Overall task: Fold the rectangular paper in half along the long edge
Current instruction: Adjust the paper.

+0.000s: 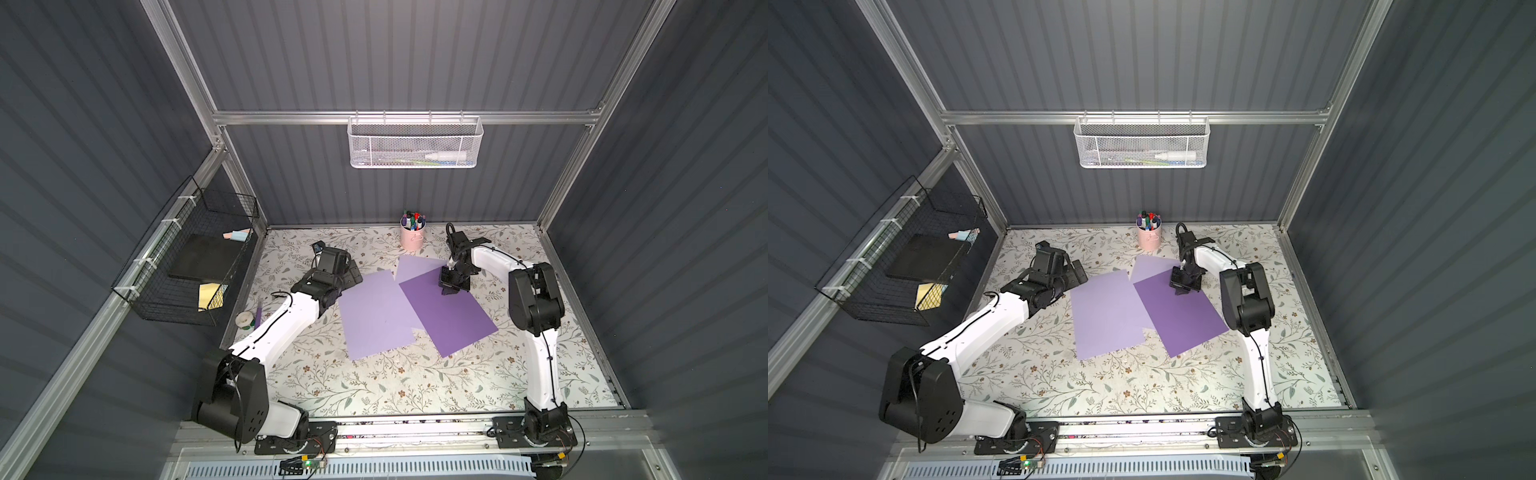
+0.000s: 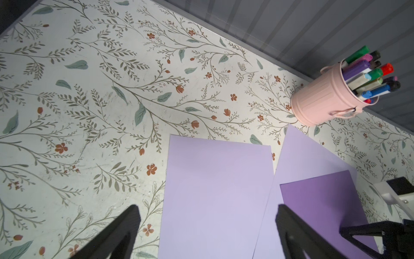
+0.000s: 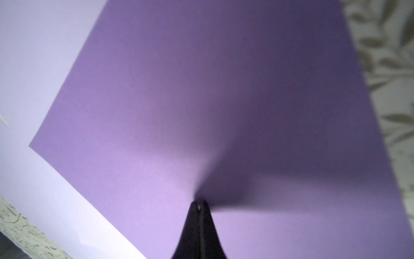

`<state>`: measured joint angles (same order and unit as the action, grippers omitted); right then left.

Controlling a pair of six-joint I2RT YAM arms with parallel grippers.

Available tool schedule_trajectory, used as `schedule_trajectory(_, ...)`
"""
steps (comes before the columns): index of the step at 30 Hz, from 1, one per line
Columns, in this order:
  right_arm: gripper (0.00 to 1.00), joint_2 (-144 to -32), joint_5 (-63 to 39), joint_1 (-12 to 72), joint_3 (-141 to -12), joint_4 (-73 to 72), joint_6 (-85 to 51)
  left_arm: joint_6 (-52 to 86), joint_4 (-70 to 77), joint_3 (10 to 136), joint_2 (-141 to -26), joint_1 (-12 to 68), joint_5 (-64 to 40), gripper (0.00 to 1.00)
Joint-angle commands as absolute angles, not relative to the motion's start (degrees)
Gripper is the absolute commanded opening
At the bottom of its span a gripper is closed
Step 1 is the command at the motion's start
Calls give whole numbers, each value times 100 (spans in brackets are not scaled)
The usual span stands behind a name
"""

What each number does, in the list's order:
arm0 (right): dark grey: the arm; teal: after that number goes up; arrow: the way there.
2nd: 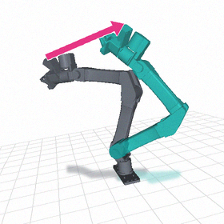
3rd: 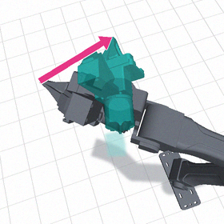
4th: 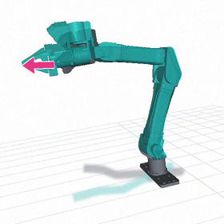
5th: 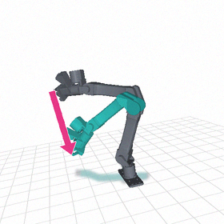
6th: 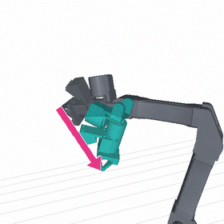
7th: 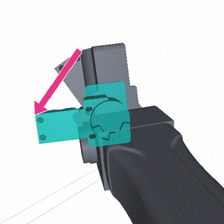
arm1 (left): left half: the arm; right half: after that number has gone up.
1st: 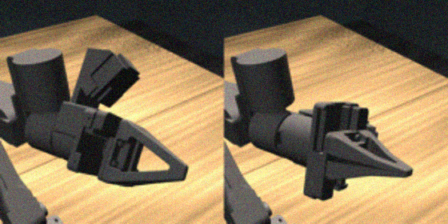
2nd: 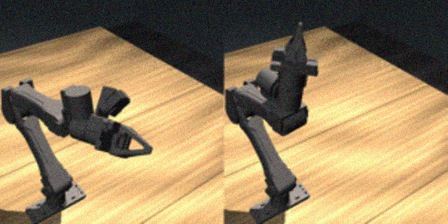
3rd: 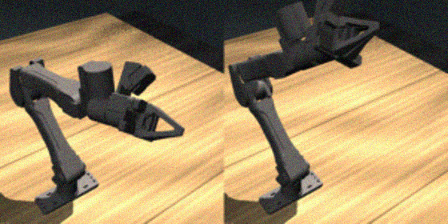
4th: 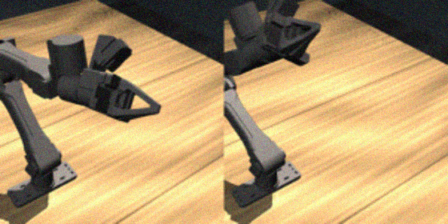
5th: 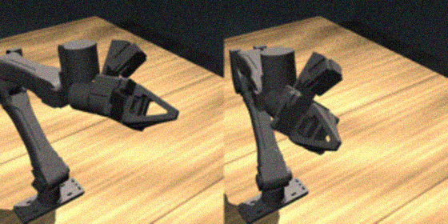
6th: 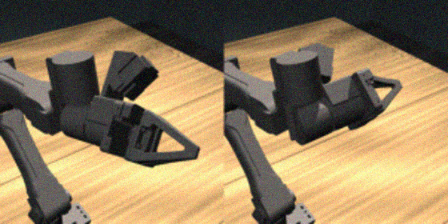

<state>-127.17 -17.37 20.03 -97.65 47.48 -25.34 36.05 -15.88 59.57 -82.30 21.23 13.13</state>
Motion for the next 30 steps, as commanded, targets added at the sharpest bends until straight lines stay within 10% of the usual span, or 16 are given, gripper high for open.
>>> schedule_trajectory(1,0,-12220,-2277,2127,-9580,4488,-2678,3534,-1382,6067,-8508,2127,941,94)
schedule_trajectory(10,4,-10406,-2216,1220,-8221,4194,-2806,3693,-1197,6174,-8868,2511,826,93)
schedule_trajectory(30,0,-10801,-646,613,-6804,4764,-2804,3827,-1432,6364,-9360,3054,888,91)
